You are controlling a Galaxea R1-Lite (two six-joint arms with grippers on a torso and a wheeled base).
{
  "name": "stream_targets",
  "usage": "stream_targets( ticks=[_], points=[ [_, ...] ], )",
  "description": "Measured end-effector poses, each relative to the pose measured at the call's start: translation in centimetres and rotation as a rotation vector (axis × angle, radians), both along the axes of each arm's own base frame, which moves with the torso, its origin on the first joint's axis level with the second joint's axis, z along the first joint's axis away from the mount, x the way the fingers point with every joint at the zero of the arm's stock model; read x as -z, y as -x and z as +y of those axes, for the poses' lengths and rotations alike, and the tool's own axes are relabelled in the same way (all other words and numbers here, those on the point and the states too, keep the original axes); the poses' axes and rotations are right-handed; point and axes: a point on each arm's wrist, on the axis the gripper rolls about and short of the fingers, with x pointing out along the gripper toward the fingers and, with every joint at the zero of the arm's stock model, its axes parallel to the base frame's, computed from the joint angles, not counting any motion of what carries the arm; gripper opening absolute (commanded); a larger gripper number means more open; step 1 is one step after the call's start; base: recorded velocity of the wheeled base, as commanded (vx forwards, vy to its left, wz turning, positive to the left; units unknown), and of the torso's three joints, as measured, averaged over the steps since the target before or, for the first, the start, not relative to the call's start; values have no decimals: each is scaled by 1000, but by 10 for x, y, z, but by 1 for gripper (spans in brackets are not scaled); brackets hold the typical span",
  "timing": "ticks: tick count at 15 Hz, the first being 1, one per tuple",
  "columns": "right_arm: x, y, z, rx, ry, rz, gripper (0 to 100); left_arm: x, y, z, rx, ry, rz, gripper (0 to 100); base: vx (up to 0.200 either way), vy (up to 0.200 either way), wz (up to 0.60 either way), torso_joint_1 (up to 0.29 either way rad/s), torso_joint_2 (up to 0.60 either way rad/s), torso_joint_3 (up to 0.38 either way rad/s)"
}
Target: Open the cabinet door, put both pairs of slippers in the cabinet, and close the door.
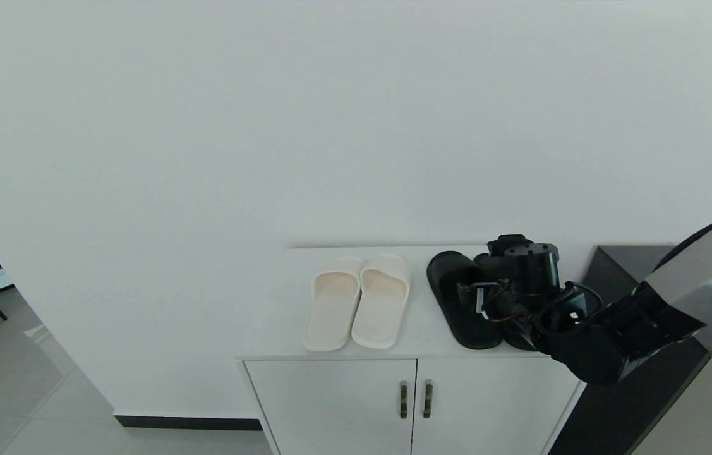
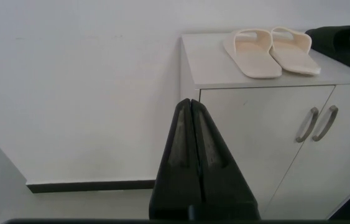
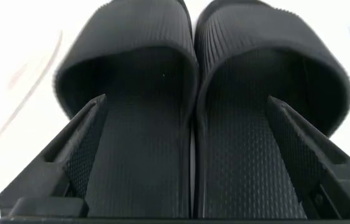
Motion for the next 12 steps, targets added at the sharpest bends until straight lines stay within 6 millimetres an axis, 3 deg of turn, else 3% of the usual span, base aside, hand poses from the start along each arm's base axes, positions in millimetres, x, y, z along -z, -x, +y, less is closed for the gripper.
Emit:
stream_targets(
  ticks=[11, 12],
  points=[
    [18, -41, 0, 42, -10, -55, 100, 0, 0, 0, 0, 1, 0, 0, 0, 0, 0, 0, 0, 0],
    [19, -46, -1, 49, -14, -62, 0, 0, 0, 0, 1, 1, 0, 0, 0, 0, 0, 0, 0, 0]
  ],
)
